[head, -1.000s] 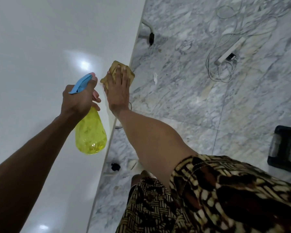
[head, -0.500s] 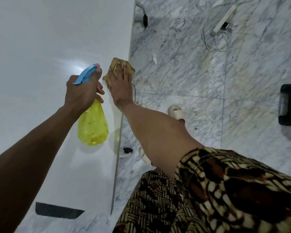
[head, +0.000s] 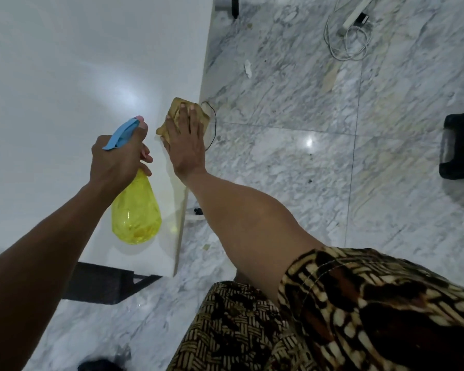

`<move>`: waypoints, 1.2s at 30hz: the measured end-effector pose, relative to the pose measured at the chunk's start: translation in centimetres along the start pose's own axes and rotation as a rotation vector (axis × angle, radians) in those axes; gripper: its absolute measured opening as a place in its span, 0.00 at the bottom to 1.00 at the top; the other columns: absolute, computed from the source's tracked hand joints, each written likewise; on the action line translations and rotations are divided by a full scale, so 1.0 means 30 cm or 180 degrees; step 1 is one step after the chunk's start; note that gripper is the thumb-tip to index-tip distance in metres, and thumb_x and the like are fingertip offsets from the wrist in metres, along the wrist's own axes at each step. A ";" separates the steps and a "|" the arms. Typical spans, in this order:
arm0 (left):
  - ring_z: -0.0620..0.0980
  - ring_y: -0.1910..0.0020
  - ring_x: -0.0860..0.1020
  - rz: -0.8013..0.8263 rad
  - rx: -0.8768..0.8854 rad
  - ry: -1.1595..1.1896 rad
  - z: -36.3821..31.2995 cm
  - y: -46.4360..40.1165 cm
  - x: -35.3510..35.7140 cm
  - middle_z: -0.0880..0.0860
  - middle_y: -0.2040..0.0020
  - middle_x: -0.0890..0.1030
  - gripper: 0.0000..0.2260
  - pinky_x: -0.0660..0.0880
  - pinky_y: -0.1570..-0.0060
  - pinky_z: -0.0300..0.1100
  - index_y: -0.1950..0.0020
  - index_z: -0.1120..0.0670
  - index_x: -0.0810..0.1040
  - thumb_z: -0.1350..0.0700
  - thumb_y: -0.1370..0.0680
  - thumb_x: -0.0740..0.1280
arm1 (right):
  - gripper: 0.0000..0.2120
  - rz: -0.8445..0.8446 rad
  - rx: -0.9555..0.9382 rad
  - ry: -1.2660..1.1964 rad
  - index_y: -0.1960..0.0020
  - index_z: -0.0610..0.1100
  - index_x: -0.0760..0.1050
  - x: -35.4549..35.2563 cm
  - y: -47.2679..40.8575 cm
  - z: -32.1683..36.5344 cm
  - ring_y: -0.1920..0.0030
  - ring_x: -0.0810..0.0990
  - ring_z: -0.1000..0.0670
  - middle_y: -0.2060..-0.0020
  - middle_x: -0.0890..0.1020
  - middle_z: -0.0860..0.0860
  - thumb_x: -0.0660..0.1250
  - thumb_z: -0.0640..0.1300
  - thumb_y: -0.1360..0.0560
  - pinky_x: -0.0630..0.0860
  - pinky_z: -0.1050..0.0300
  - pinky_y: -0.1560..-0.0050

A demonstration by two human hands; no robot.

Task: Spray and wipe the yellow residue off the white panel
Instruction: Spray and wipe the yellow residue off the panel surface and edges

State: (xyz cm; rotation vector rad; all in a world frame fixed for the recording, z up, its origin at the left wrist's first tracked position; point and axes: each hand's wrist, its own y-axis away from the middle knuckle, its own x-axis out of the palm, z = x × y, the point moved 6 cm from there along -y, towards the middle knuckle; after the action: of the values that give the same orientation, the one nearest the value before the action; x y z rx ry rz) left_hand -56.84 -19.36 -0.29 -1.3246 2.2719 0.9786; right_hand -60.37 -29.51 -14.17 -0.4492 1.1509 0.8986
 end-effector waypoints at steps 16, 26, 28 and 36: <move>0.51 0.64 0.83 -0.0203 -0.0112 0.0266 0.269 0.413 -0.065 0.56 0.62 0.81 0.10 0.82 0.71 0.39 0.39 0.46 0.80 0.44 0.16 0.67 | 0.27 0.0066 -0.0137 0.0019 0.21 0.46 0.59 0.137 0.482 0.136 0.21 0.49 0.36 0.21 0.56 0.40 0.49 0.55 0.17 0.50 0.39 0.23; 0.51 0.65 0.82 -0.0010 0.0239 0.0146 0.404 0.603 -0.168 0.57 0.61 0.81 0.10 0.82 0.71 0.40 0.42 0.50 0.80 0.45 0.16 0.67 | 0.26 -0.0019 -0.0044 -0.0238 0.23 0.45 0.63 0.228 0.764 0.239 0.21 0.51 0.35 0.21 0.58 0.39 0.57 0.53 0.18 0.51 0.38 0.24; 0.50 0.66 0.82 -0.0007 0.0287 0.0097 0.447 0.647 -0.193 0.56 0.62 0.82 0.12 0.82 0.70 0.39 0.43 0.53 0.80 0.45 0.15 0.67 | 0.26 0.0069 -0.0034 -0.0165 0.21 0.45 0.59 0.250 0.822 0.262 0.21 0.46 0.36 0.20 0.53 0.39 0.55 0.53 0.17 0.48 0.38 0.23; 0.55 0.66 0.83 0.0105 0.0257 -0.0081 0.642 0.776 -0.314 0.60 0.60 0.85 0.23 0.86 0.54 0.54 0.56 0.59 0.83 0.40 0.17 0.68 | 0.24 -0.0218 0.0147 -0.0331 0.23 0.44 0.63 0.307 1.040 0.336 0.21 0.50 0.34 0.21 0.56 0.38 0.61 0.45 0.18 0.52 0.37 0.23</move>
State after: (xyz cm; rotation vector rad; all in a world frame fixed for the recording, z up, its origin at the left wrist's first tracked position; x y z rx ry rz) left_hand -73.04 7.82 0.78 -1.2385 2.2959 0.8993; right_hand -78.24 -0.52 -14.80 -0.3974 1.0531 0.8248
